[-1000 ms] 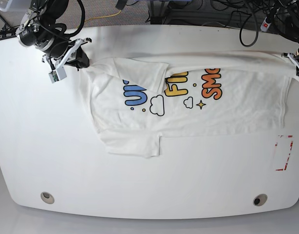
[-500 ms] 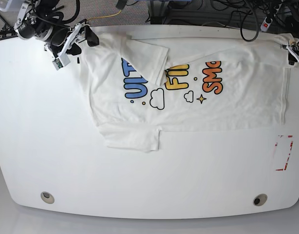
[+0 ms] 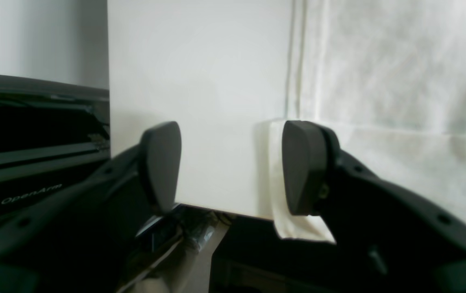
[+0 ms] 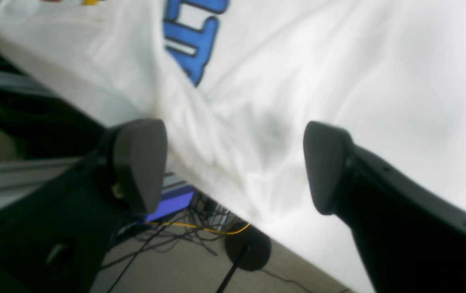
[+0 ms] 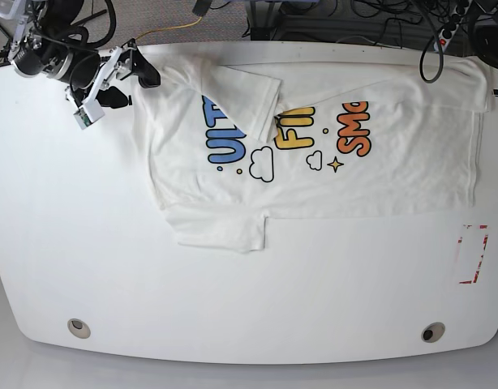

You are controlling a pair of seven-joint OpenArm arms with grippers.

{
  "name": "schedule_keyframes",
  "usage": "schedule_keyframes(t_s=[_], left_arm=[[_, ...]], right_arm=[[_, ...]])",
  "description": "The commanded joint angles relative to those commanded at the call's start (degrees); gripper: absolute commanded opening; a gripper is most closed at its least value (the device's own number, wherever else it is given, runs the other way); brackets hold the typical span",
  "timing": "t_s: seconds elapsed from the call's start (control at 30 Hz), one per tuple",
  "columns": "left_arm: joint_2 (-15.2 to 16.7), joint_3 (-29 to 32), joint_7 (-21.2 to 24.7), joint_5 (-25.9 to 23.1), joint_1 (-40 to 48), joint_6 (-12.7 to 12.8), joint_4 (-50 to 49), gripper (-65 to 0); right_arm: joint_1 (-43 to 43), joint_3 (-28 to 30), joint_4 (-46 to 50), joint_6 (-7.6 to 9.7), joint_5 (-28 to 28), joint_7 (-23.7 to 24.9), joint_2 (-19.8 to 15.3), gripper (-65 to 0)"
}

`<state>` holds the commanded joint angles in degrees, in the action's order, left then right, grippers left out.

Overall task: Fold the T-shirt properly
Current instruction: 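Release and regrasp the shirt corner with the right gripper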

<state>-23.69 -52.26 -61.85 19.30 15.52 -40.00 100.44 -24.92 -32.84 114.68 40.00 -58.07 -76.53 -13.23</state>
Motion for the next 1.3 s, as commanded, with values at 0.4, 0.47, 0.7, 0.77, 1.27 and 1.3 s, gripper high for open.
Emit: schedule_keyframes(t_s=[0.4, 0.47, 0.7, 0.77, 1.27, 1.3], left_arm=[[6.1, 4.7, 9.0, -15.0, 2.5, 0.0, -4.7, -28.5], [6.1, 5.5, 10.0, -15.4, 3.4, 0.0, -5.9, -28.5], [6.2, 6.7, 10.3, -15.4, 3.8, 0.0, -6.4, -28.5], [6.2, 7.5, 10.3, -15.5, 3.7, 0.0, -6.5, -28.5], [5.7, 14.3, 14.6, -15.6, 1.4, 0.0, -14.5, -28.5], [5.6, 14.8, 15.1, -15.6, 1.4, 0.0, -14.9, -28.5]], right_arm=[[0.9, 16.0, 0.7, 0.00, 16.3, 5.6, 5.9, -15.1], [1.1, 19.4, 0.7, 0.00, 20.0, 7.3, 5.9, -15.1], [2.8, 27.4, 0.6, 0.00, 33.2, 11.3, 5.9, -29.3], [2.9, 28.7, 0.6, 0.00, 36.5, 12.6, 5.9, -33.3], [5.4, 26.8, 0.6, 0.00, 41.5, 14.5, 3.3, -56.3], [5.7, 26.0, 0.6, 0.00, 41.5, 14.5, 3.3, -56.4]])
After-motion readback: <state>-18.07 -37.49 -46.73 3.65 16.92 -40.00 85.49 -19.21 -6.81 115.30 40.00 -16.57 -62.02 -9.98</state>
